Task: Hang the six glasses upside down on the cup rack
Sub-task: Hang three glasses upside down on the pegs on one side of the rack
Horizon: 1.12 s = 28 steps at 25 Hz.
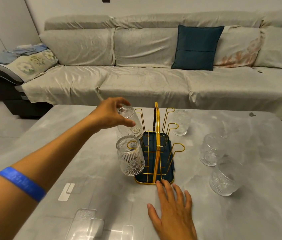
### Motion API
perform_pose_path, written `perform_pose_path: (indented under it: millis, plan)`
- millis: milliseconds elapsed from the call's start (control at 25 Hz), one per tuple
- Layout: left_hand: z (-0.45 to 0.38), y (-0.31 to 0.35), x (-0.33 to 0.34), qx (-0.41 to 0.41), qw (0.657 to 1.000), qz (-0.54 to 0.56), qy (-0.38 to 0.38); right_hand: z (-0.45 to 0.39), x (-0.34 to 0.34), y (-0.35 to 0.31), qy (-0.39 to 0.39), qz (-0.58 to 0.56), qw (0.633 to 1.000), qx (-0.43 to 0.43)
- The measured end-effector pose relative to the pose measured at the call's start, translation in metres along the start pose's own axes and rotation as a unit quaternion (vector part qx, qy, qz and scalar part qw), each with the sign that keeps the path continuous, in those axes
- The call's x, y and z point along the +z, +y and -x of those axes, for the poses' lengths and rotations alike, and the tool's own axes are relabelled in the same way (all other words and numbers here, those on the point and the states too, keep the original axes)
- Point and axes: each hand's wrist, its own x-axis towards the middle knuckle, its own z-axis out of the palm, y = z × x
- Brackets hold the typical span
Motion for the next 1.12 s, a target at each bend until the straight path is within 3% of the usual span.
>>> perform_pose_path:
  millis: [640, 720, 800, 880, 960, 1120]
  plan:
    - [-0.015, -0.014, 0.032, -0.036, 0.994, -0.021, -0.104, -0.005, 0.002, 0.000, -0.014, 0.007, 1.000, 0.003]
    - [-0.011, -0.024, 0.022, -0.049, 0.991, 0.102, -0.069, -0.006, 0.004, -0.001, -0.020, 0.022, 1.000, 0.002]
    - [-0.005, -0.048, 0.014, -0.078, 0.959, 0.262, 0.074, -0.006, -0.004, -0.004, -0.005, 0.052, 0.999, 0.000]
    - [0.002, -0.083, 0.017, -0.154, 0.923, 0.296, 0.190, -0.009, -0.012, -0.009, 0.001, 0.026, 1.000, 0.001]
    - [0.005, -0.115, 0.036, -0.216, 0.930, 0.234, 0.185, -0.005, -0.009, -0.010, 0.032, 0.006, 0.999, -0.005]
    - [-0.013, -0.141, 0.078, -0.207, 0.947, 0.219, 0.110, -0.004, 0.008, -0.008, 0.050, -0.011, 0.999, 0.011]
